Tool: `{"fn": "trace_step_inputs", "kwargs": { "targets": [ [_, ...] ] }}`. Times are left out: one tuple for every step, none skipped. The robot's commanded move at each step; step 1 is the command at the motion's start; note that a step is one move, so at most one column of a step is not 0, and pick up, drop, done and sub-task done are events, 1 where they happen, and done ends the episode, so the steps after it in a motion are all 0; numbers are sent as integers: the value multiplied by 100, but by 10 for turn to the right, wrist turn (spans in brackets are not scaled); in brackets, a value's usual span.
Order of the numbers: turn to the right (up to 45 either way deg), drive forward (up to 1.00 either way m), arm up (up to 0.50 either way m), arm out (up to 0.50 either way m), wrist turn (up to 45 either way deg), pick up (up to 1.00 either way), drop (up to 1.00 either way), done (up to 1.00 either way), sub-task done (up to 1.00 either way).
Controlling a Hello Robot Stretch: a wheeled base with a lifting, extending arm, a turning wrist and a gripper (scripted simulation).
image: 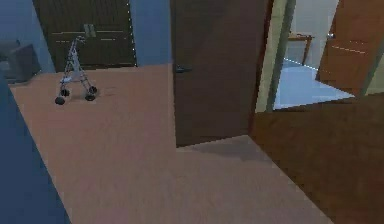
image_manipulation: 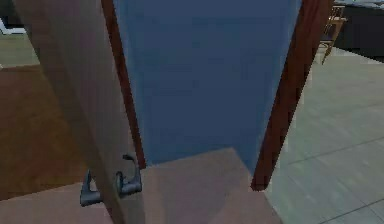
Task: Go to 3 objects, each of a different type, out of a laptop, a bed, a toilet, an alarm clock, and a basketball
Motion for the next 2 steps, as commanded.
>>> {"fn": "trace_step_inputs", "kwargs": {
  "targets": [
    [0, 45, 0, 0, 0, 0, 0, 0, 0],
    [450, 0, 0, 0, 0, 0, 0, 0, 0]
  ]
}}
